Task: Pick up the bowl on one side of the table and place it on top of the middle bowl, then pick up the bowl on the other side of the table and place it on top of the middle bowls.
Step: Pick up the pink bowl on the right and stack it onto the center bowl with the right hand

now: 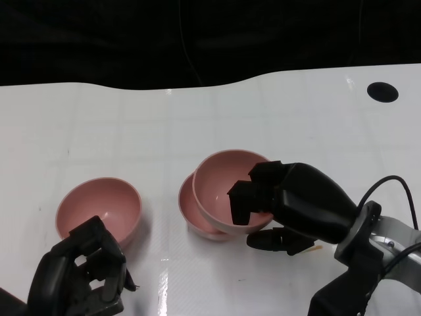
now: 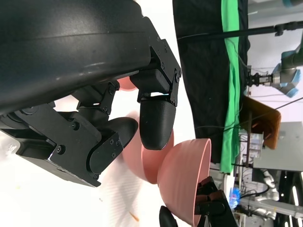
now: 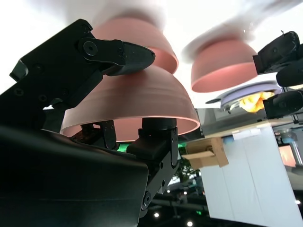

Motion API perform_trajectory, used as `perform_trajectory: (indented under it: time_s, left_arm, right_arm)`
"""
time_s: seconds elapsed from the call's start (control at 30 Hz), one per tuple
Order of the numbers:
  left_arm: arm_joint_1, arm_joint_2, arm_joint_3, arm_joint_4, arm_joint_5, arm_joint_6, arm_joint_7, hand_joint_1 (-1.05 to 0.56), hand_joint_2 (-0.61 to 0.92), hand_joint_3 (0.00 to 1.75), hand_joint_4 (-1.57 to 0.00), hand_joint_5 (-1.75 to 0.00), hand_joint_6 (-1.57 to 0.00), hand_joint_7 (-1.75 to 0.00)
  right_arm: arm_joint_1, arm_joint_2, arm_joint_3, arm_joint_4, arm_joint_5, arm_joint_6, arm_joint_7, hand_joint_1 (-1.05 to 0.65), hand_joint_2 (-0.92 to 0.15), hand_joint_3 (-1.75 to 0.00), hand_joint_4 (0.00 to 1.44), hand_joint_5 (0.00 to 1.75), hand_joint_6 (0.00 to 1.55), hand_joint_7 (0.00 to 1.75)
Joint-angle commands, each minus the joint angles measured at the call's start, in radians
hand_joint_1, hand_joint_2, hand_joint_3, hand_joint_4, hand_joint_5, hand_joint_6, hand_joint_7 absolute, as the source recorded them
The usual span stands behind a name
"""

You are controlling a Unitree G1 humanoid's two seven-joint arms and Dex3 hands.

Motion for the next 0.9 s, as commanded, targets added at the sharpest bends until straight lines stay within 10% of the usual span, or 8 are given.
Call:
perform_trajectory:
  time_s: [0.03,0.9]
  left_arm:
    - [0.012,0.005,0.001,-0.009,0.008,0.000,0.018,-0.03,0.54,1.28,-0.77,-1.75,-0.70,-1.67]
    - [0.013,0.002,0.002,-0.015,0.002,0.011,0.019,-0.04,0.56,1.25,-0.76,-1.75,-0.69,-1.67]
  right_arm:
    - [-0.013,-0.003,0.005,0.010,0.000,-0.008,0.002,-0.16,-0.62,-0.90,0.86,1.75,0.60,1.75]
    - [-0.047,0.003,0.030,0.071,-0.027,-0.020,-0.040,-0.14,-0.63,-0.82,0.87,1.75,0.61,1.75]
